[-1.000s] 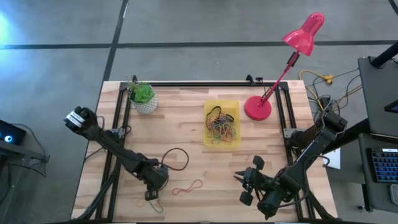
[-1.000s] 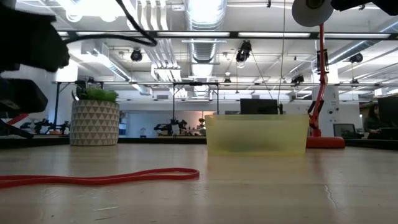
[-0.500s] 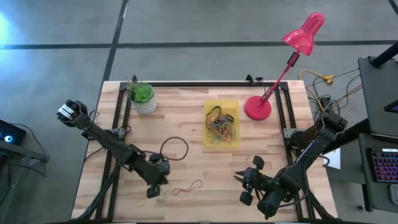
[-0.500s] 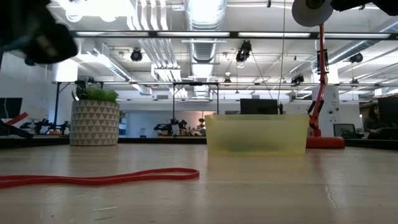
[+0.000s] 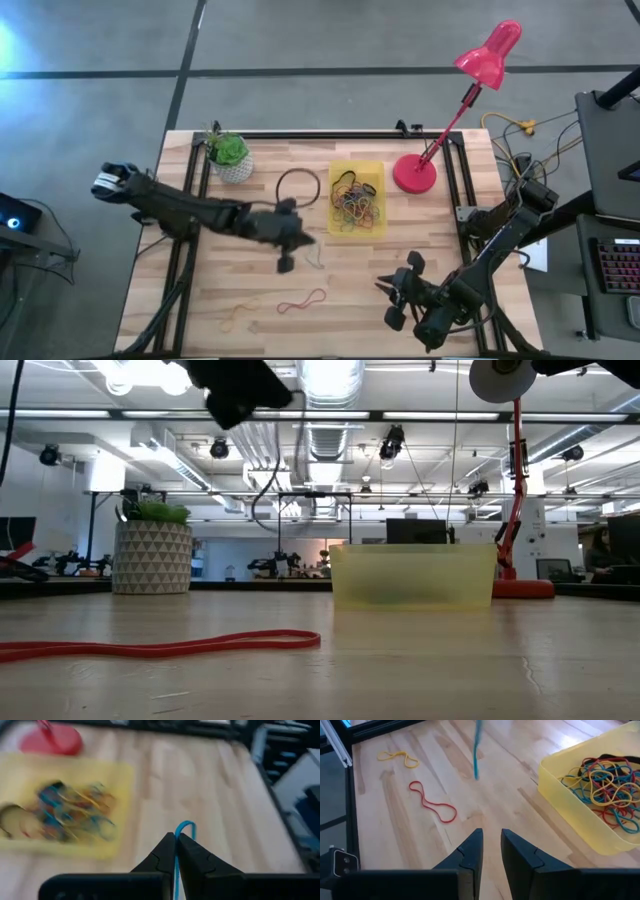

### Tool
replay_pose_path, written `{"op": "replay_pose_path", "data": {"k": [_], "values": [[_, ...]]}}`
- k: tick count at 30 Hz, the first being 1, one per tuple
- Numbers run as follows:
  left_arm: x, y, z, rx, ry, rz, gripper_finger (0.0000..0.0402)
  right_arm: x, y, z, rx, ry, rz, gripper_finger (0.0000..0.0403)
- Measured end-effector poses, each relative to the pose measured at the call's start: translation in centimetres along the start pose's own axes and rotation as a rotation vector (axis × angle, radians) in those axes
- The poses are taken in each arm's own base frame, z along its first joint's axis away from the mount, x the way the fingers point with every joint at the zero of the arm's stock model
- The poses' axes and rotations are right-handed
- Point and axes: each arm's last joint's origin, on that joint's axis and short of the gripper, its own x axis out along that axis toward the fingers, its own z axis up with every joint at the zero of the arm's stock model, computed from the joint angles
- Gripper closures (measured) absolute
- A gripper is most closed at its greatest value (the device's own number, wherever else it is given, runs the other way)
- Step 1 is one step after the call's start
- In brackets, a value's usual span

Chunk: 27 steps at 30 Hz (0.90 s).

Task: Pick and place rubber bands into bin
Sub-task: Put the blue rubber band into the bin

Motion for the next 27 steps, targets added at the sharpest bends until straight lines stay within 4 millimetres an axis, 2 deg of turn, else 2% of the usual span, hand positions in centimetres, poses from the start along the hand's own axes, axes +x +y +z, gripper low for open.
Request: {"op": "replay_pose_path", "data": {"k": [8, 13, 21, 27], "values": [[2.9, 5.5, 2.5, 0.031, -0.152, 0.09, 0.0401, 0.0, 0.0, 0.0, 0.024, -0.001, 0.001, 0.0344], [5.5, 8.3, 3.5, 0.01, -0.211, 0.091, 0.0401, 0.1, 0.0, 0.0, 0.055, -0.001, 0.0, 0.0344], [10.8, 11.2, 3.1, 0.016, -0.124, 0.075, 0.0401, 0.1, 0.0, 0.0, 0.115, 0.0, 0.0, 0.0344], [12.0, 11.7, 3.1, 0.015, -0.101, 0.081, 0.0401, 0.1, 0.0, 0.0, 0.186, 0.002, 0.004, 0.0344]]}}
